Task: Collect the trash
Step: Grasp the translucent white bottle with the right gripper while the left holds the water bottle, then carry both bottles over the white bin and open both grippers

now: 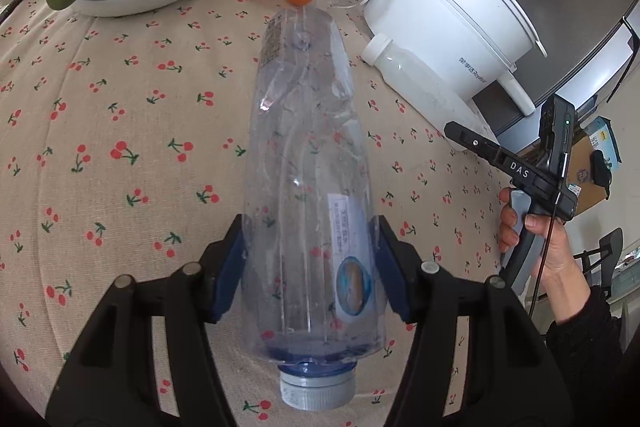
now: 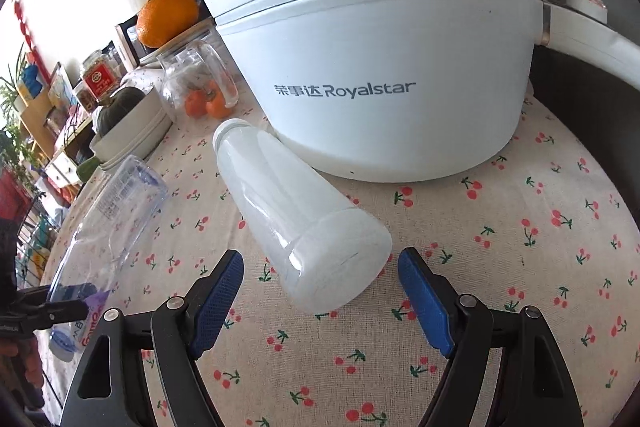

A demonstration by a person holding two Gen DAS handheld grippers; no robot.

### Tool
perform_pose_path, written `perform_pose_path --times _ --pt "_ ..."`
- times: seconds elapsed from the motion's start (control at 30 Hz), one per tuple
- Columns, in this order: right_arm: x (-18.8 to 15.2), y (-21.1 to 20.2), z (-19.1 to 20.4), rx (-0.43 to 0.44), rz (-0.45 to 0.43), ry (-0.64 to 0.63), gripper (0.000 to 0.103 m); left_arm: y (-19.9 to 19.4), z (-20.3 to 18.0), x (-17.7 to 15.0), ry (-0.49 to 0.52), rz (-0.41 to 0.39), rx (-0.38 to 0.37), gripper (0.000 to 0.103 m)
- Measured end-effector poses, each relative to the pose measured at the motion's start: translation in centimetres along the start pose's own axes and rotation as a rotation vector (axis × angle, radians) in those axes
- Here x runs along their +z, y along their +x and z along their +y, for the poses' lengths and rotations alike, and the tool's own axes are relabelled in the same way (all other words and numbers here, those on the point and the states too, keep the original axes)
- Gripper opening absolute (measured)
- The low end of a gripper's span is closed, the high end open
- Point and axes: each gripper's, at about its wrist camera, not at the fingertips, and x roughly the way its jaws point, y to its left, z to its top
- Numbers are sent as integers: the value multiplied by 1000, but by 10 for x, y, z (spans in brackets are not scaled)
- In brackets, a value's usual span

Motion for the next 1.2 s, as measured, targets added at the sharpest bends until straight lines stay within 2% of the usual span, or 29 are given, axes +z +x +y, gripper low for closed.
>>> perform_pose_path --times 0.03,0.07,0.23,0.37,0.57,0.77,0.83,0.87,0.93,0.97,1.07,1.2 --pt "0 -1 0 11 10 12 60 -2 -1 -2 -5 3 3 62" --pt "-1 -2 0 36 26 39 59 -4 -3 -4 -9 5 4 62" --pt "-16 -34 9 45 30 81 58 -28 -17 -23 -4 4 3 61" --pt "-37 -73 22 1 60 47 57 -46 -35 -47 30 31 16 61" --pt "-80 -127 37 -60 138 13 57 -56 -49 -95 35 152 43 61" --pt "-136 -144 58 -88 280 -47 57 -60 -54 -129 1 258 15 62" --pt "-148 -142 59 -51 335 -29 58 -59 -56 -132 -4 278 -17 69" --pt "-151 -141 60 -26 349 -18 63 -60 -58 -131 -9 267 -28 75" --pt "-151 -143 65 -32 337 -33 76 -59 -63 -125 -7 252 -22 78" --pt "-149 -144 68 -53 316 -52 79 -57 -66 -121 -1 245 -21 78" --pt "-139 -141 78 -73 288 -95 79 -48 -77 -110 15 224 -22 78" --pt "-129 -122 86 -71 298 -94 79 -30 -80 -98 -4 220 -24 78"
